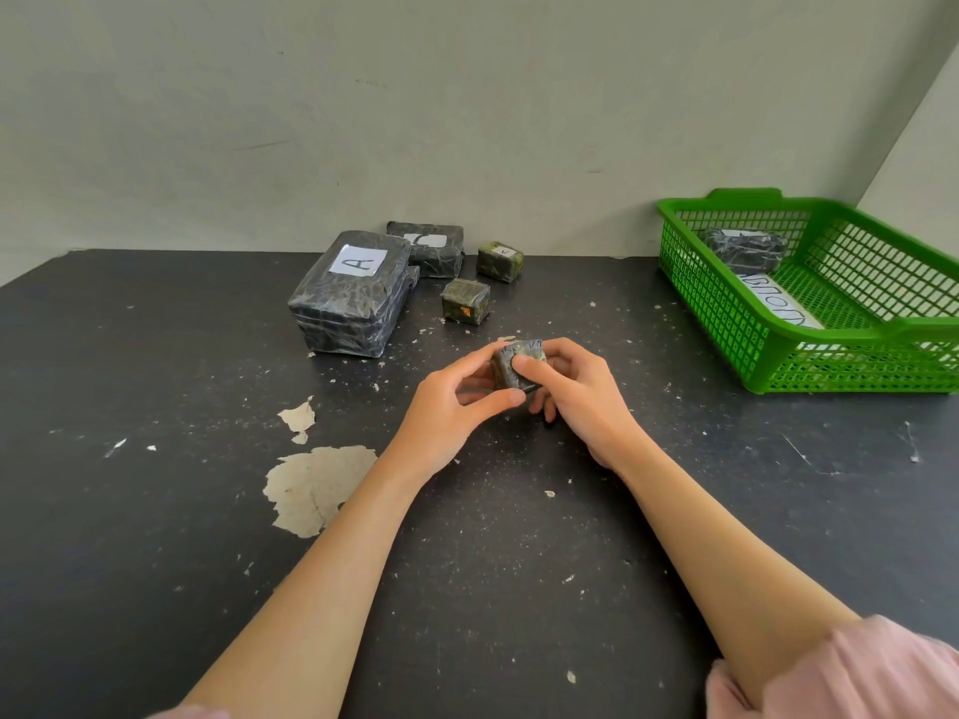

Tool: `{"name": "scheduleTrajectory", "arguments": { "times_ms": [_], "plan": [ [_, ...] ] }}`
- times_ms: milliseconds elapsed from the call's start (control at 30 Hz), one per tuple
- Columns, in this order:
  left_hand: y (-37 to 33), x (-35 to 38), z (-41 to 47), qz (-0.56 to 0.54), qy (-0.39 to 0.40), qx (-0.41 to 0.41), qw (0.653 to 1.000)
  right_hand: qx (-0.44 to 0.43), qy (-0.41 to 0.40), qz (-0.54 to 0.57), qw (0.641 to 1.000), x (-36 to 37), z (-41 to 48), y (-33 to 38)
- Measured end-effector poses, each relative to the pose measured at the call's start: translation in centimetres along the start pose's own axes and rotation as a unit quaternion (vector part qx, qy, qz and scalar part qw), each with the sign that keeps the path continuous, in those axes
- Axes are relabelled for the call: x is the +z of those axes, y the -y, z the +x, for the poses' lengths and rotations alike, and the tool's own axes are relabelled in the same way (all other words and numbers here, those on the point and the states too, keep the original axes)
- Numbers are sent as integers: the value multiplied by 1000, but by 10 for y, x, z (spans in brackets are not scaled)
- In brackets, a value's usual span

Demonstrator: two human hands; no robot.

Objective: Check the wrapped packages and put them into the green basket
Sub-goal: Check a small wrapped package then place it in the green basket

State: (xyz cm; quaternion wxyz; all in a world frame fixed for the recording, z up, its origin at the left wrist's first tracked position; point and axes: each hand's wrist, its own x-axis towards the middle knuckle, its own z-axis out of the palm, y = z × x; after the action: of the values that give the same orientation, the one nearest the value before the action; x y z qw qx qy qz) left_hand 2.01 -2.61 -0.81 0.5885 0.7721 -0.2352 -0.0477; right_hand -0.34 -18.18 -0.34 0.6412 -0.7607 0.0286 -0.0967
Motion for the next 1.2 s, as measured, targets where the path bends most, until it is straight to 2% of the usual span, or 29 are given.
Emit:
{"name": "scheduleTrajectory", "arguments": {
  "times_ms": [467, 867, 1200],
  "plan": [
    [1, -1, 0, 2, 12, -3, 1000, -16, -8, 2, 1000, -2, 3, -6],
    [-6, -1, -3, -15, -2, -8, 1000, -14, 28, 15, 999, -3, 4, -6],
    [-2, -2, -1, -11, -5, -14, 1000, -17, 27, 14, 999, -3, 2, -5]
  ]
}}
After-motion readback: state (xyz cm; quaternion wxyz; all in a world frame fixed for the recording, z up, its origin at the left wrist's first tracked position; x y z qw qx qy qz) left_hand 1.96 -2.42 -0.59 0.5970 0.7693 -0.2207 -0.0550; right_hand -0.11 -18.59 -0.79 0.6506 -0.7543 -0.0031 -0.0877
